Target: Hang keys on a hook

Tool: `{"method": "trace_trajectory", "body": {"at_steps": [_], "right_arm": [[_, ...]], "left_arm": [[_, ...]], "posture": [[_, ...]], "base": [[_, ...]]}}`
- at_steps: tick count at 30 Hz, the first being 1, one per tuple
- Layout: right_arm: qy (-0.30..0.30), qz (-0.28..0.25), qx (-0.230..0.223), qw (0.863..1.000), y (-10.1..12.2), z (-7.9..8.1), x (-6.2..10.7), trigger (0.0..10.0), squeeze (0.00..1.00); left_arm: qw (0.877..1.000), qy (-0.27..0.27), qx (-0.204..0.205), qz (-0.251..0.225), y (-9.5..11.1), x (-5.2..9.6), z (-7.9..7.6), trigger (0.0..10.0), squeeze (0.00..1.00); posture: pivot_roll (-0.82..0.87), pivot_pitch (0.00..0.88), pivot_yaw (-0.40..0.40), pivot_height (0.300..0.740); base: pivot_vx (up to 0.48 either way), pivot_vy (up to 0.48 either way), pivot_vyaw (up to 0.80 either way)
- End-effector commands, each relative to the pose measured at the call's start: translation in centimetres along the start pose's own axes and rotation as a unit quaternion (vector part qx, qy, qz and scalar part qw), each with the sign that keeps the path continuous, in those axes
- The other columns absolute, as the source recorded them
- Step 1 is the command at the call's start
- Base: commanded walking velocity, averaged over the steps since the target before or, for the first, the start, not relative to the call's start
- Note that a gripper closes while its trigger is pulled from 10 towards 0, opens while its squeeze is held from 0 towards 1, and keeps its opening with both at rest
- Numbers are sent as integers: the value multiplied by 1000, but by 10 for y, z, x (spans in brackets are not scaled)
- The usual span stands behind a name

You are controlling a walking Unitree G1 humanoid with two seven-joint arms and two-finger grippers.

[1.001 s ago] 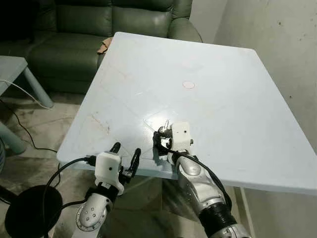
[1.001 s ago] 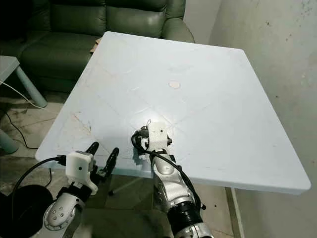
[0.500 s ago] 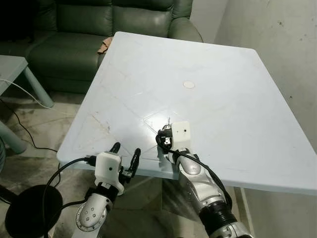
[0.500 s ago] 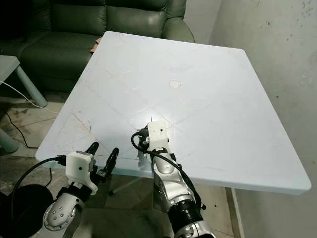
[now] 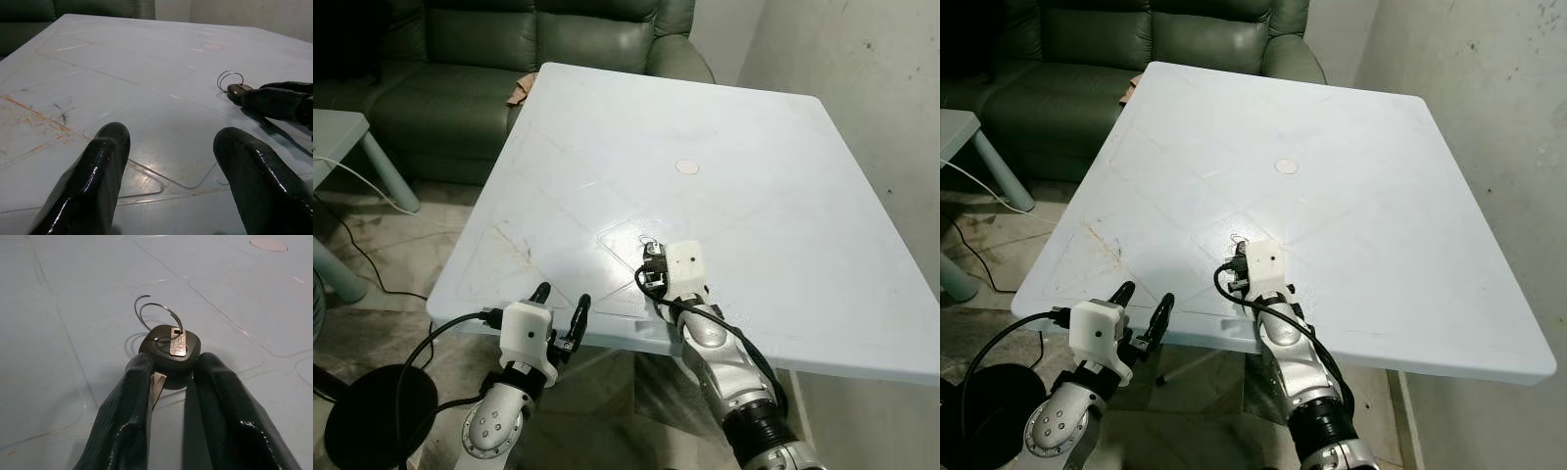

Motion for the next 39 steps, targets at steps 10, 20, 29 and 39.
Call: {"method": "trace_trajectory", "body": {"at_steps": [10, 20, 29, 39], "right_arm": [[-10, -23, -50, 998, 7, -15, -2, 10000, 1000], [22, -66, -55, 996, 27, -11, -6, 10000, 0], [47, -63, -27, 997, 31, 3, -12, 10000, 0], [31, -75, 18, 997, 47, -3, -27, 10000, 0]], "left_arm": [[1000, -3, -4, -5, 5, -2, -1, 10000, 0], [1000, 1, -7, -8, 7, -2, 2, 10000, 0], [1000, 2, -9, -11, 8, -3, 1, 10000, 0], [1000, 2, -6, -12, 8, -1, -3, 10000, 0]], "posture": [[-20, 118, -63, 740], [-11, 116, -65, 740], [-10, 118, -64, 740], [2, 152, -80, 740]], "base": [[0, 0, 0], [0, 0, 0], [0, 0, 0], [0, 0, 0]]}}
Point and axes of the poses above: a point about 5 cm out from each wrist's last joint towards the gripper, its own x axis pointing back from the gripper into the wrist, its own y axis along the axis of the wrist's last joint, z = x × y, the point moved 5 cm from there along -x, pointing out of the wrist towards the gripper, and after that the axes turned 15 degrees about x, right-handed, at the moved point
